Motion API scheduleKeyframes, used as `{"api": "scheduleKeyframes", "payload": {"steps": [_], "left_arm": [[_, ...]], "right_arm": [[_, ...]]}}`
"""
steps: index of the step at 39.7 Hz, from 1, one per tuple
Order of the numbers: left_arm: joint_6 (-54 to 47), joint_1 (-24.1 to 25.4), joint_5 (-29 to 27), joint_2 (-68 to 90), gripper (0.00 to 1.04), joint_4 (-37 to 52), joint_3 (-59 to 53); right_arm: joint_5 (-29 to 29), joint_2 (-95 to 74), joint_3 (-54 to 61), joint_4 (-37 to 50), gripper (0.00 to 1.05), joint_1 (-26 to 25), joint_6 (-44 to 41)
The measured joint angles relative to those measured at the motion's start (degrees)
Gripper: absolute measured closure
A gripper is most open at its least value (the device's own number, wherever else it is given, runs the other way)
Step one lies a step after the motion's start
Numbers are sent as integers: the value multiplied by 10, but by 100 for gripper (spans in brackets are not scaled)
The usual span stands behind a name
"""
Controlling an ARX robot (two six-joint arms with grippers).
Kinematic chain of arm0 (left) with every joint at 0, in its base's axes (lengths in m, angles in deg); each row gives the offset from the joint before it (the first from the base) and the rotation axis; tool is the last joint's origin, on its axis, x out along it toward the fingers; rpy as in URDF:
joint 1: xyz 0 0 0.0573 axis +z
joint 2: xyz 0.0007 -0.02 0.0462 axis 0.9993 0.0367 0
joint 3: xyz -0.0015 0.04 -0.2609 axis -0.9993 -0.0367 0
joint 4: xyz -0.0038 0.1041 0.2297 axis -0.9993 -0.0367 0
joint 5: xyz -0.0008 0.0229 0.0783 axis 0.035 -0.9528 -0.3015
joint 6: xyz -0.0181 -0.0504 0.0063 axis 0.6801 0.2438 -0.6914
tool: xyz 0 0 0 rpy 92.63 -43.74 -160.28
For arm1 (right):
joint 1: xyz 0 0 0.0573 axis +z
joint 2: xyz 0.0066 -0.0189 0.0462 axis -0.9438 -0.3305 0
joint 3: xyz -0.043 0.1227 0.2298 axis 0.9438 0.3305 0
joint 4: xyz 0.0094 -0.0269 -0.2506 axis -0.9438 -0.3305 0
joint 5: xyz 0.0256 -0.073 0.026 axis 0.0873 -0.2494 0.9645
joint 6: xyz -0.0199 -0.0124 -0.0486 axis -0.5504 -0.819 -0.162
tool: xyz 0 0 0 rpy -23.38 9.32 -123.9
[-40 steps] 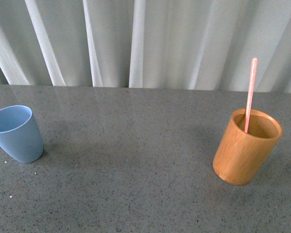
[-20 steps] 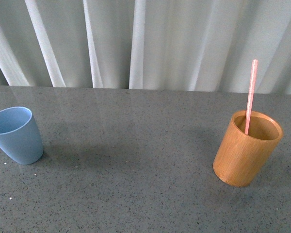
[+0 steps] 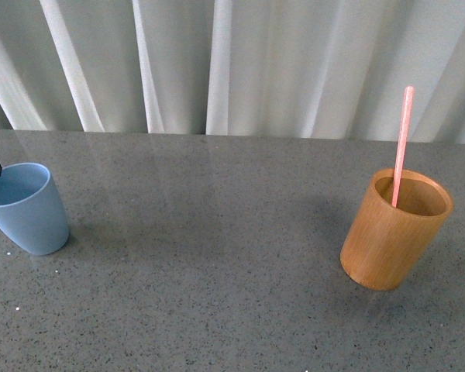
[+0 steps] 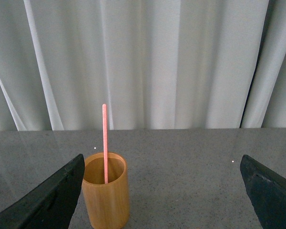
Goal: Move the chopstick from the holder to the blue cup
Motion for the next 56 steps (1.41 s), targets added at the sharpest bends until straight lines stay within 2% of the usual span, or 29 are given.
{"api": "scheduleKeyframes", "payload": {"steps": [22,36,39,47,56], "left_arm": [[-2,23,-2,119,7,35,64],[-16,24,-30,176,7,32,98],[-23,24,-43,183,17,31,103],[-32,17,-25,194,58,3,121],[-44,2,-13,194,89,-14,128]], "right_arm": [[0,0,0,0,10,0,0],[0,0,0,0,10,0,0],[0,0,0,0,10,0,0],[0,0,0,0,10,0,0],[0,0,0,0,10,0,0]]}}
